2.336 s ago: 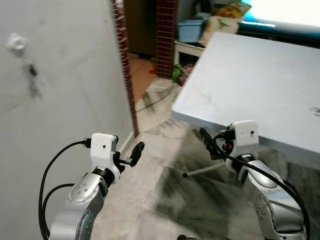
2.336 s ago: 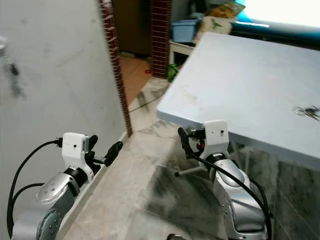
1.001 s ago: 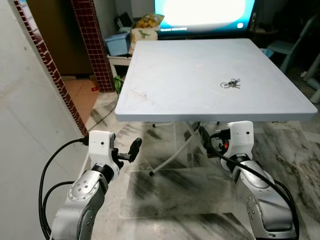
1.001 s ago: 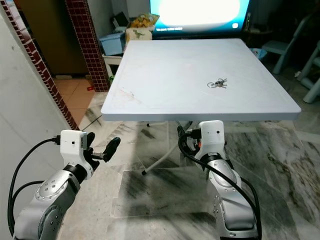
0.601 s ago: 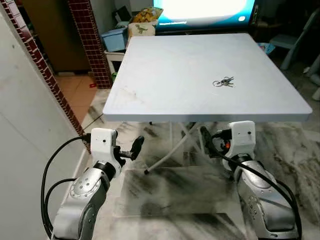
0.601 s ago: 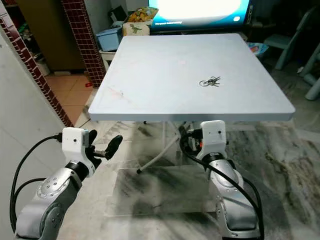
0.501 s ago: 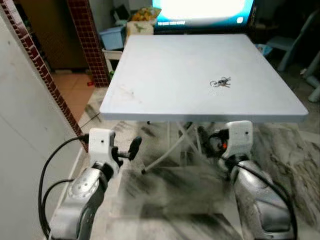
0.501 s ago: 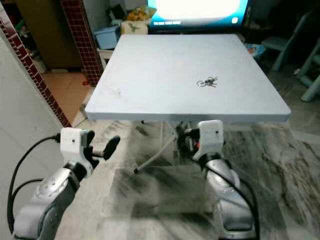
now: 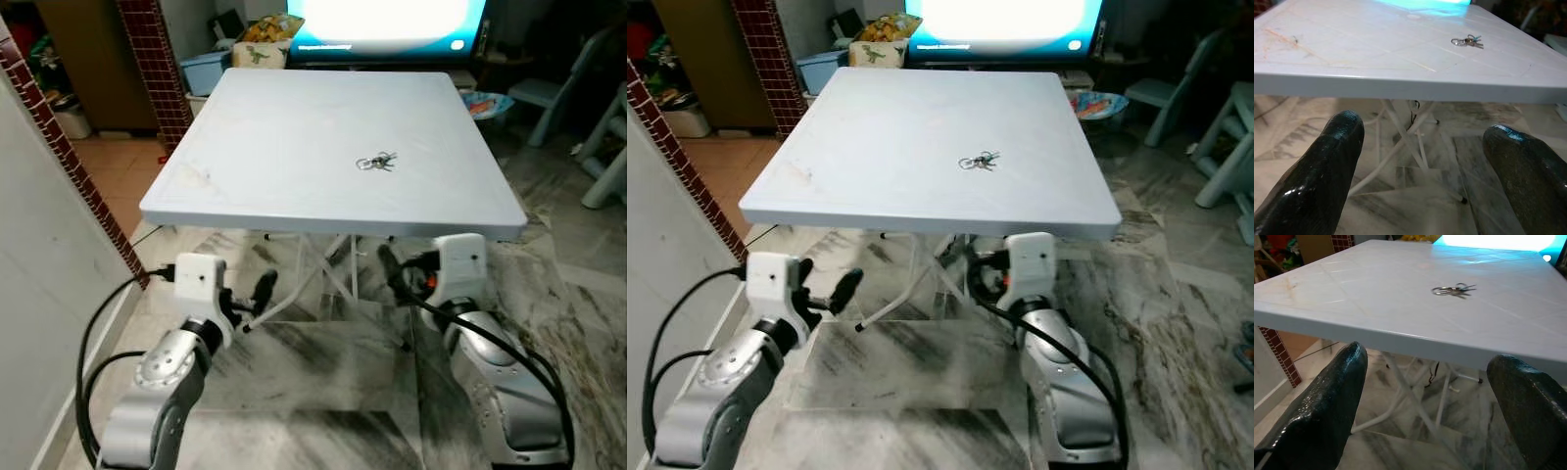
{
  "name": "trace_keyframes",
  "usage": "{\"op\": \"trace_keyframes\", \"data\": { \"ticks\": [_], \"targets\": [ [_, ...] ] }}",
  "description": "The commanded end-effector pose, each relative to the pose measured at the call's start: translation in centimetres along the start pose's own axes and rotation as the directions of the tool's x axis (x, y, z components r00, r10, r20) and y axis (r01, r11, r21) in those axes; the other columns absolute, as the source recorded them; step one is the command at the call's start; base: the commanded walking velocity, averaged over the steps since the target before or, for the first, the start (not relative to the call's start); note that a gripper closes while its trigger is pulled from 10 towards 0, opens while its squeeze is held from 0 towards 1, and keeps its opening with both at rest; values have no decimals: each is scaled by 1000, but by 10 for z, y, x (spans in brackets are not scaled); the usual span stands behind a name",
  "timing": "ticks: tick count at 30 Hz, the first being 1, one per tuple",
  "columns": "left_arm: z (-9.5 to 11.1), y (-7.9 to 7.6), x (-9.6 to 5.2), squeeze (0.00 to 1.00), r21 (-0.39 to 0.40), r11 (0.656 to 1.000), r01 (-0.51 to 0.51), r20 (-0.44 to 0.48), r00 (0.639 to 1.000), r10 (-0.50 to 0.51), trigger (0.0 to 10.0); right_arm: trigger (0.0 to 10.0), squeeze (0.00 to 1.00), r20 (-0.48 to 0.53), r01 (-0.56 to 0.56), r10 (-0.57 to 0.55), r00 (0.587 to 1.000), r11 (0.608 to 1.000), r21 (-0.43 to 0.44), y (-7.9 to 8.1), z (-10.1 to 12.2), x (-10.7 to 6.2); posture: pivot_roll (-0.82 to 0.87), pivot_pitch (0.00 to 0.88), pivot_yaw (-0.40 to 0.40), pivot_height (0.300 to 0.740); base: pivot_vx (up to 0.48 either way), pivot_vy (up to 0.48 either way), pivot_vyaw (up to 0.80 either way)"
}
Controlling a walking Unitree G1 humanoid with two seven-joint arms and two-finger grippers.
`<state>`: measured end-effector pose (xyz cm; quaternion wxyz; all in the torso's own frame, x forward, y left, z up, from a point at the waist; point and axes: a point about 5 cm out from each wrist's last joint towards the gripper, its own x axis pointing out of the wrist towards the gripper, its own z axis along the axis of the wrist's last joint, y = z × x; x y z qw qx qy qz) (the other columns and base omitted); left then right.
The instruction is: Hang keys on a hook
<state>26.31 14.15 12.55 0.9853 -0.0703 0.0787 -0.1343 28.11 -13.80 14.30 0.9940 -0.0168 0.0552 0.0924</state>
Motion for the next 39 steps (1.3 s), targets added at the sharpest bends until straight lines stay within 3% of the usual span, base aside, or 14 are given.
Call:
{"op": "trace_keyframes", "data": {
  "ticks": [1, 27, 39],
  "targets": [
    [0, -2, 1, 0, -5, 1000, 6, 0, 1000, -6, 10000, 10000, 0, 13, 12, -12, 1000, 1000, -8, -4, 3, -2, -33, 56, 51, 740, 0, 0, 0],
    [6, 2, 3, 0, 27, 1000, -7, 36, 999, 6, 10000, 10000, 0, 13, -7, 7, 1000, 1000, -5, -1, 4, 0, -22, 56, 55, 740, 0, 0, 0],
    [6, -1, 4, 0, 22, 1000, 12, 43, 999, -13, 10000, 10000, 0, 20, -18, 19, 1000, 1000, -19, 0, 5, 1, -26, 50, 54, 740, 300, 0, 0]
  ]
}}
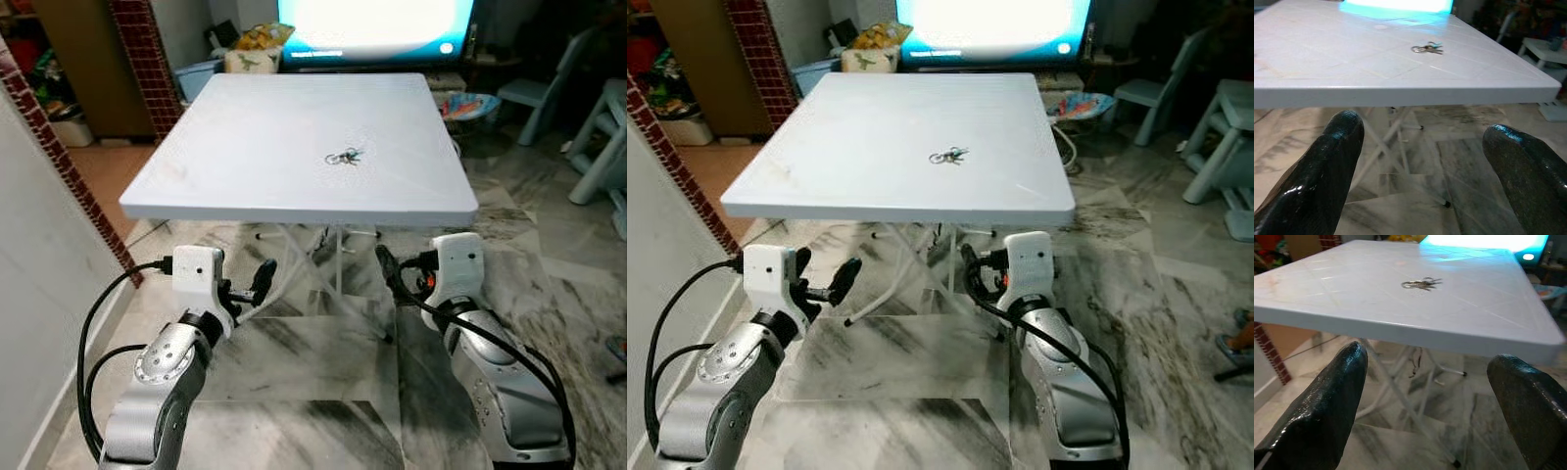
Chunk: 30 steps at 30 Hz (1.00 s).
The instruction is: Hang keys on a hook
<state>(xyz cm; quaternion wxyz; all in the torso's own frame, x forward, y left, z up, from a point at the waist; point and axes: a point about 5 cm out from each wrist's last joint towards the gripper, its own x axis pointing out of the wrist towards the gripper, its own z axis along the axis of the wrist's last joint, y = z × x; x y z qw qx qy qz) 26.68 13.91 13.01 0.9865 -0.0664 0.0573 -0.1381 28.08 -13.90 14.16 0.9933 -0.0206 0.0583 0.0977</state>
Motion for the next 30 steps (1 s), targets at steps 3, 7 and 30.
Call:
{"op": "trace_keyframes", "data": {
  "ticks": [3, 7, 30],
  "targets": [
    [1, 1, 1, 0, 7, 1000, 4, 2, 1000, -4, 10000, 10000, 0, 28, -10, 10, 1000, 1000, -15, 1, 7, 2, -26, 43, 52, 740, 334, 0, 0],
    [1, 1, 2, 0, 5, 1000, 3, 2, 1000, -3, 10000, 10000, 0, 31, -13, 14, 999, 1000, -20, 1, 8, 3, -26, 45, 51, 740, 346, 0, 0],
    [1, 0, 3, 0, 1, 1000, 9, 1, 1000, -9, 10000, 10000, 0, 31, -24, 25, 999, 999, -24, 3, 8, 3, -27, 51, 53, 740, 348, 0, 0]
  ]
}}
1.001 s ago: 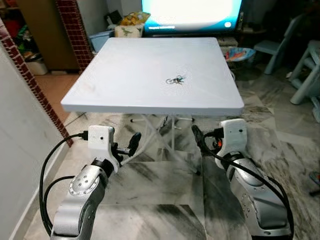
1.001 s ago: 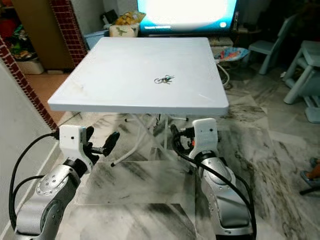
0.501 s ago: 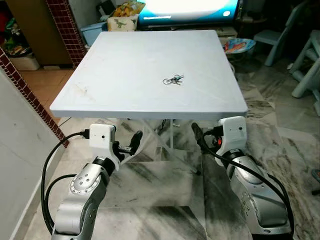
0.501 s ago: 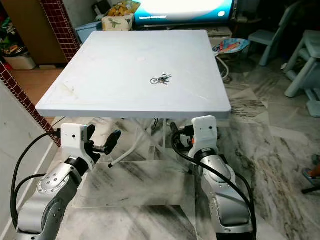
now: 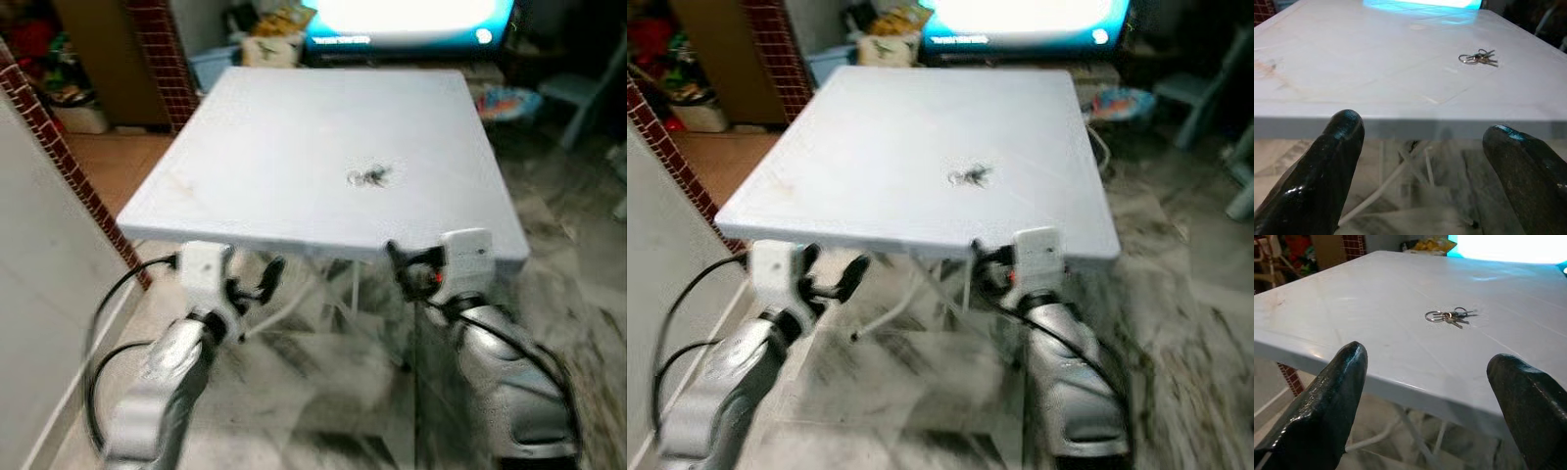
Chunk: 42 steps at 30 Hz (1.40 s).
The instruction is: Hang keys on a hook
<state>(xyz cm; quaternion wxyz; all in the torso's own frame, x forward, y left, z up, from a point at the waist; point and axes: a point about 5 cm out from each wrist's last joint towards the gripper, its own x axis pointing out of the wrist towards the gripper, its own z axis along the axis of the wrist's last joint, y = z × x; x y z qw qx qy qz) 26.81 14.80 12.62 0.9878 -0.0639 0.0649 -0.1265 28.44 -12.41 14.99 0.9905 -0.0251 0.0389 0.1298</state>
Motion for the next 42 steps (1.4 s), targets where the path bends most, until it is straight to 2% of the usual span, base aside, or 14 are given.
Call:
{"op": "trace_keyframes", "data": {
  "ticks": [1, 42],
  "targets": [
    [4, -10, 4, 0, 0, 999, 35, 15, 999, -35, 10000, 10000, 0, -8, 37, -37, 999, 999, -7, -10, -1, -3, -26, 57, 52, 740, 349, 0, 0],
    [1, -15, 5, 0, -14, 999, 51, -3, 999, -52, 10000, 10000, 0, -26, -12, 12, 1000, 1000, 9, -3, -6, -4, -25, 55, 54, 740, 340, 7, 0]
  ]
}}
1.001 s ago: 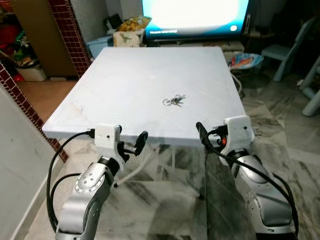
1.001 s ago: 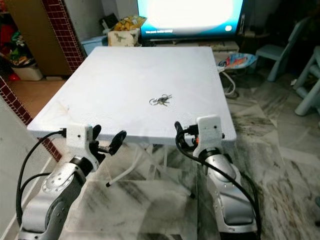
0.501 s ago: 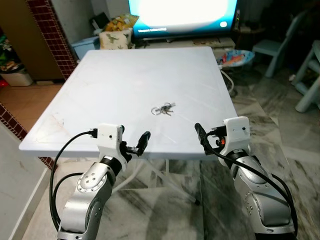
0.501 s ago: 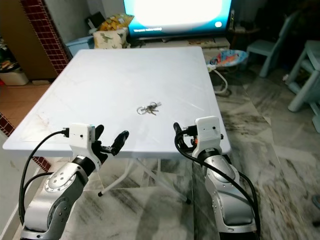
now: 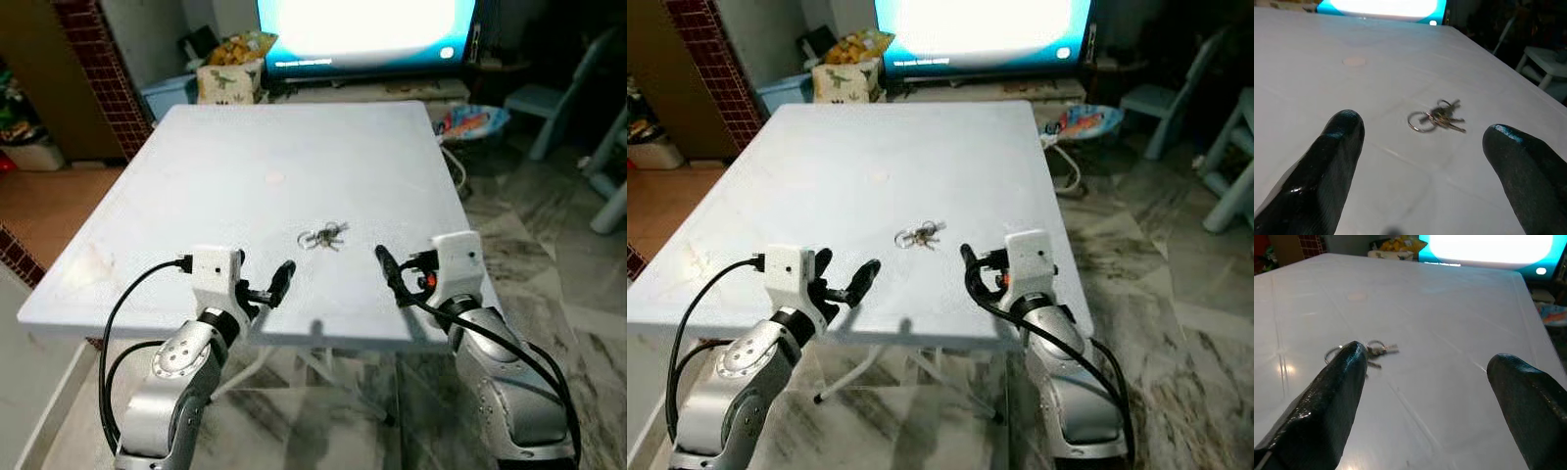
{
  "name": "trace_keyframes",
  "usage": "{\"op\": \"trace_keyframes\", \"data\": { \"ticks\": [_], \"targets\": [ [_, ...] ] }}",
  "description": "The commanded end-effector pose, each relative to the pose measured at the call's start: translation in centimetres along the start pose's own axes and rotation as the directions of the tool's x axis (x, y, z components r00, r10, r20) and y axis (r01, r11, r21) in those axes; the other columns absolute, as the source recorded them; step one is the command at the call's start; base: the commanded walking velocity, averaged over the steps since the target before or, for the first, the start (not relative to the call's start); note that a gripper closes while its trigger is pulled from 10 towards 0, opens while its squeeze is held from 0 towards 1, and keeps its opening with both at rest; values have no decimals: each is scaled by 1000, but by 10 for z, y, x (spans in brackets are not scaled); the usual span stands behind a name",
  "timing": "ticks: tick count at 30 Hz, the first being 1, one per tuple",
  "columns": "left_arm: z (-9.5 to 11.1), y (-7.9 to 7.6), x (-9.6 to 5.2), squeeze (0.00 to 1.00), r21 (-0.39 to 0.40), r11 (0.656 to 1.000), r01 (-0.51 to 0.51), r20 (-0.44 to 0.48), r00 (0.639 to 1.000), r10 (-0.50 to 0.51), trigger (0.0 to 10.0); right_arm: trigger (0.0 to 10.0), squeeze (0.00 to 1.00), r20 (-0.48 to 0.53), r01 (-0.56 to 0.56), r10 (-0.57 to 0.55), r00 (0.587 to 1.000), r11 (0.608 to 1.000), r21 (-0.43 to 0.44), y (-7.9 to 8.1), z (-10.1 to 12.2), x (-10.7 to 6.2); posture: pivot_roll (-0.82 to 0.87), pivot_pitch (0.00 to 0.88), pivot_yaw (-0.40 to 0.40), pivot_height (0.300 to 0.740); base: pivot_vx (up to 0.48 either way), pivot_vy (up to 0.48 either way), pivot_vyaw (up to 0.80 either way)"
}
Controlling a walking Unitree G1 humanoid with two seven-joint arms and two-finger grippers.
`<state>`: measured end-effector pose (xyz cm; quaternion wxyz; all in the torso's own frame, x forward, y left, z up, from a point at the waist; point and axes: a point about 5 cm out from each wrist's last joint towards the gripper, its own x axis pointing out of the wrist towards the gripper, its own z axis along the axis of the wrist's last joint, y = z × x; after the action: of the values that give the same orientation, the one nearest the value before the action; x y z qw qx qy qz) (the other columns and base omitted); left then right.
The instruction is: Hang keys on a hook
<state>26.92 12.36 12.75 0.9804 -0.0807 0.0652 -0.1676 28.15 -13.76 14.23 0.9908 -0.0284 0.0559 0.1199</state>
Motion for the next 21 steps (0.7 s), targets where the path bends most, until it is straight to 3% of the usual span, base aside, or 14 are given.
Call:
{"op": "trace_keyframes", "data": {
  "ticks": [1, 9, 21],
  "targets": [
    [2, 8, -3, 0, 11, 999, -35, -4, 999, 35, 10000, 10000, 0, 8, -31, 31, 999, 999, 9, 9, 3, 1, -25, 55, 54, 740, 244, 277, 0],
    [1, 8, -3, 0, 6, 999, -35, -9, 999, 35, 10000, 10000, 0, 6, -33, 33, 999, 999, 7, 8, 3, 2, -25, 55, 54, 740, 30, 35, 0],
    [1, 7, -2, 0, 14, 1000, -26, -9, 1000, 26, 10000, 10000, 0, 7, -31, 31, 1000, 1000, 5, 9, 2, 2, -23, 47, 54, 740, 0, 352, 0]
  ]
}}
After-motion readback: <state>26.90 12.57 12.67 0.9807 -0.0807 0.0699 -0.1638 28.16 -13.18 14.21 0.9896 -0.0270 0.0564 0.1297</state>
